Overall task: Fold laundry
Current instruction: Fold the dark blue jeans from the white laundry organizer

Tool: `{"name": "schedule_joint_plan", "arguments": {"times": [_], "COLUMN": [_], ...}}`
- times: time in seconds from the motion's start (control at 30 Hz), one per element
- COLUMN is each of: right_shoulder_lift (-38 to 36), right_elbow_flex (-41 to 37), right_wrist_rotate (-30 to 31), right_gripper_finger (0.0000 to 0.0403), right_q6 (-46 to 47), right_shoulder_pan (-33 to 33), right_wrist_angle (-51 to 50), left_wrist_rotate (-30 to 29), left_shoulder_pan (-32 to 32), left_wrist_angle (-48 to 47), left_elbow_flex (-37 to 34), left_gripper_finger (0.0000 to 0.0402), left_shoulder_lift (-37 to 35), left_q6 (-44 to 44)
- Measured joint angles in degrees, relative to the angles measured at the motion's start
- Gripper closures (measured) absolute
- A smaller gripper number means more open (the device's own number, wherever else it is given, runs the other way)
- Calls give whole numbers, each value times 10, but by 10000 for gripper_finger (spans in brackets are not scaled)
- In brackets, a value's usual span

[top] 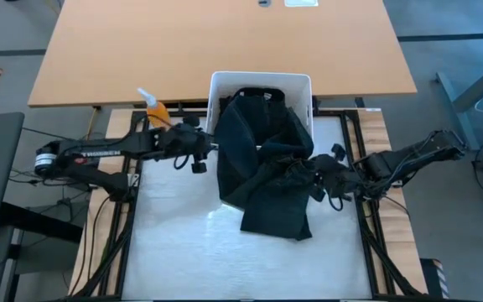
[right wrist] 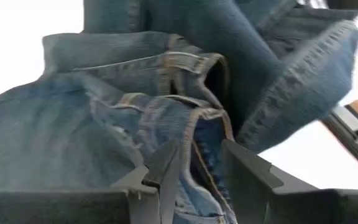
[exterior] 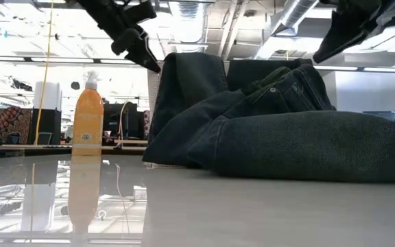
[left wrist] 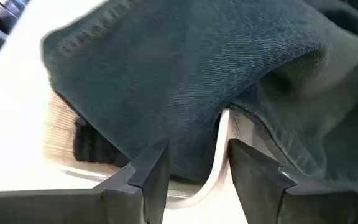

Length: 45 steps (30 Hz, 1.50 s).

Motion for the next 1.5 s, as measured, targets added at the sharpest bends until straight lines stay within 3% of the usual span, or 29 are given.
{"name": "schedule_joint_plan", "arguments": {"times": [0.2, 0.4, 0.57, 0.73, 0.87, 1.03, 1.23, 1.4, 1.5], "right_shoulder_lift": [-32, -59, -58, -58, -58, -58, -58, -58, -58], "right_elbow_flex": [-99, -191, -230, -237, -237, -237, -238, -238, -238], "right_wrist_rotate": [32, 137, 288, 420, 468, 435, 327, 233, 145], "right_gripper_finger": [257, 258, 258, 258, 258, 258, 256, 243, 230], "right_q6": [68, 95, 89, 81, 63, 69, 76, -31, -117], "right_shoulder_pan": [2, 28, 63, 97, 90, 48, -14, -68, -120], "right_wrist_angle": [75, 188, 253, 254, 254, 256, 264, 345, 417], "left_wrist_rotate": [-4, -8, -7, -9, -5, -5, -5, -5, -5], "left_shoulder_pan": [-5, -6, -8, -9, -9, -9, -9, -9, -9], "left_wrist_angle": [-147, -223, -223, -224, -221, -219, -218, -217, -217], "left_elbow_flex": [124, 203, 216, 216, 216, 216, 216, 216, 216], "left_gripper_finger": [319, 391, 392, 395, 395, 396, 396, 396, 397], "left_shoulder_lift": [86, 136, 140, 140, 140, 140, 139, 139, 139], "left_q6": [-22, -22, -34, -43, -45, -51, -52, -52, -52]}}
